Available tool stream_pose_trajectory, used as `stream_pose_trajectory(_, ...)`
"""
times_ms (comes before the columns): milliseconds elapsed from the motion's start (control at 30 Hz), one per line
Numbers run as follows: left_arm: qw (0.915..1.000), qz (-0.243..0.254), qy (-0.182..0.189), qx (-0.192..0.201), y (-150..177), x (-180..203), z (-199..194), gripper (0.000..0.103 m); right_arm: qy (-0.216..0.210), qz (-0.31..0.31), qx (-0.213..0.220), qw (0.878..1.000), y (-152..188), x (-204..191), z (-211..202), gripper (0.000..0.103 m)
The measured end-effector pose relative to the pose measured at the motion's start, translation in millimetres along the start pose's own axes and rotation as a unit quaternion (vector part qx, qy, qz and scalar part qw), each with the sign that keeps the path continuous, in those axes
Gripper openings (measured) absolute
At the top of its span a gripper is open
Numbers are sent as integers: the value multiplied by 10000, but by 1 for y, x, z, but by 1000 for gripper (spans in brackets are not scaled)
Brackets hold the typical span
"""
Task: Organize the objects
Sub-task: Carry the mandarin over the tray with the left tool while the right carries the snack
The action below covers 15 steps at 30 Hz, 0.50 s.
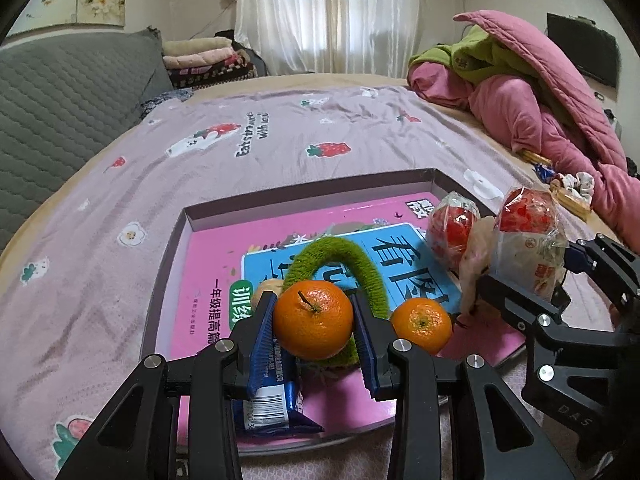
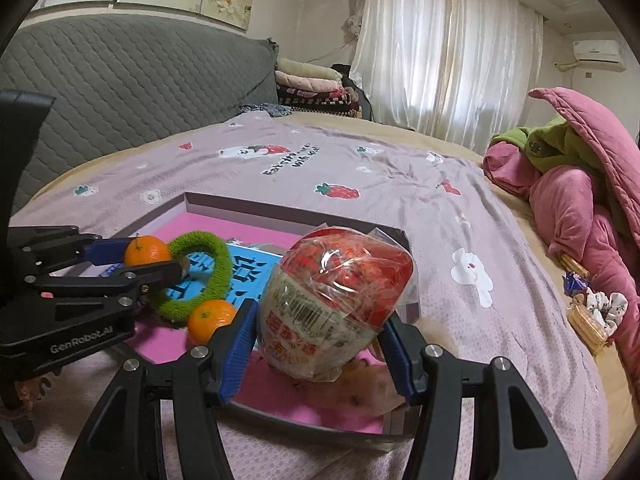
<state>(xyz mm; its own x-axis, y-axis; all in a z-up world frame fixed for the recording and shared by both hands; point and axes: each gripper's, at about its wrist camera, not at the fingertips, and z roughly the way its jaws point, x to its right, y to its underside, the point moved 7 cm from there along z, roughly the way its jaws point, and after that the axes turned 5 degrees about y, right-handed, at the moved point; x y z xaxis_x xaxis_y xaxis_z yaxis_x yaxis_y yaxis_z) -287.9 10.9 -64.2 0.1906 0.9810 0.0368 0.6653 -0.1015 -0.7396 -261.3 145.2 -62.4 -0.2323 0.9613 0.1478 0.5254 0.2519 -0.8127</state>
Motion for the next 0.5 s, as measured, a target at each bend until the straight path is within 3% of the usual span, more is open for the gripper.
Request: stream_pose_trajectory(500,9999,81,100,-66,14,9,0,39,45,-2,-9,10000,8,0,-1,59)
